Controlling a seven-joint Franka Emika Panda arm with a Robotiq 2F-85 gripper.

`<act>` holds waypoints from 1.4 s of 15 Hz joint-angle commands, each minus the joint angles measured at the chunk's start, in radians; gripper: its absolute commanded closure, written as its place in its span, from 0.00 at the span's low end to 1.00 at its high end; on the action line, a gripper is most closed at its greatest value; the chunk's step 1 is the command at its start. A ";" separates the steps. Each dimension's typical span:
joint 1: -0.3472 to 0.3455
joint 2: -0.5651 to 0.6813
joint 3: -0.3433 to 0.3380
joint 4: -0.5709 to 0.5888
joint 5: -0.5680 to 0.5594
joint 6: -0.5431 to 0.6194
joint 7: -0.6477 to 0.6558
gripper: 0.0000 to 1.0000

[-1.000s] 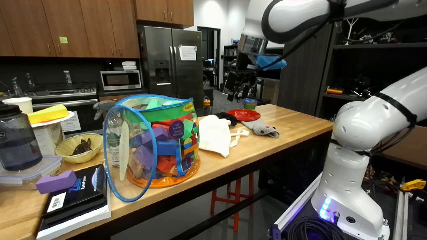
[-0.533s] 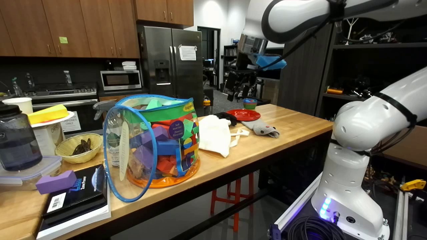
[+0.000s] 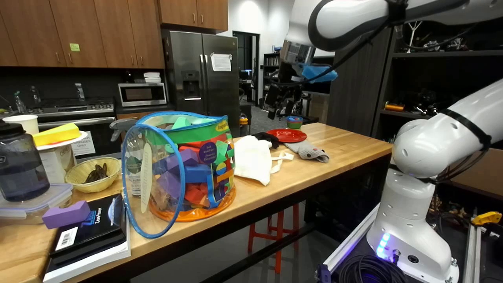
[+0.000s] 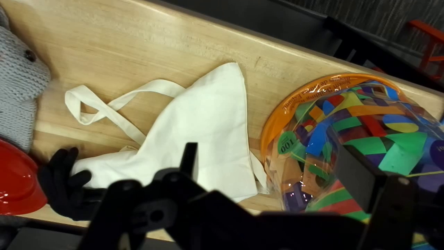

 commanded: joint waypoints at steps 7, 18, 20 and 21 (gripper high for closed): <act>0.004 0.002 -0.003 0.003 -0.004 -0.003 0.003 0.00; 0.017 0.013 -0.012 -0.023 0.012 0.017 -0.015 0.00; 0.018 0.017 -0.024 -0.045 0.011 0.025 -0.033 0.00; 0.015 0.019 -0.031 -0.051 0.007 0.026 -0.041 0.00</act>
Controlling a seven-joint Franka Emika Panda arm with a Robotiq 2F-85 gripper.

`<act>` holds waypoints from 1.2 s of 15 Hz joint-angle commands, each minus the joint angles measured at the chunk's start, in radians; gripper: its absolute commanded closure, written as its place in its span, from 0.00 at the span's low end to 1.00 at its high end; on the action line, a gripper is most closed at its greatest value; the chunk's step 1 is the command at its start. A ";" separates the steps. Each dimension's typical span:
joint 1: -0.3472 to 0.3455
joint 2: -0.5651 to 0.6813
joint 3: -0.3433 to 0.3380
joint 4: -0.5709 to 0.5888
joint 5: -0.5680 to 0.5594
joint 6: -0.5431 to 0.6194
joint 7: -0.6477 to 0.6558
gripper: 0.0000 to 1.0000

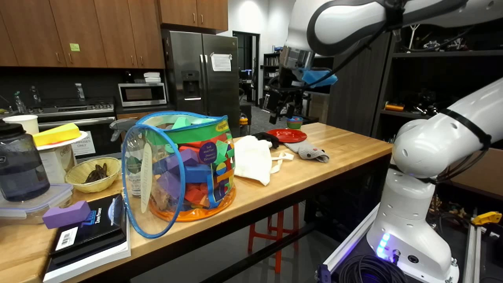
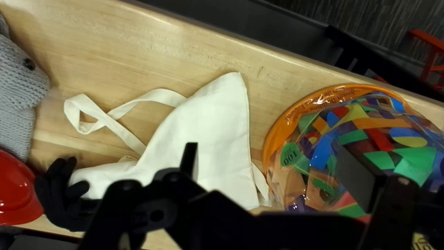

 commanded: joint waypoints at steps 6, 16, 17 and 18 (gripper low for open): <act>-0.037 0.021 -0.085 -0.053 -0.056 0.054 -0.080 0.00; -0.133 0.117 -0.162 -0.033 -0.165 0.118 -0.122 0.00; -0.138 0.130 -0.164 -0.029 -0.167 0.122 -0.122 0.00; -0.139 0.144 -0.165 -0.023 -0.169 0.122 -0.124 0.00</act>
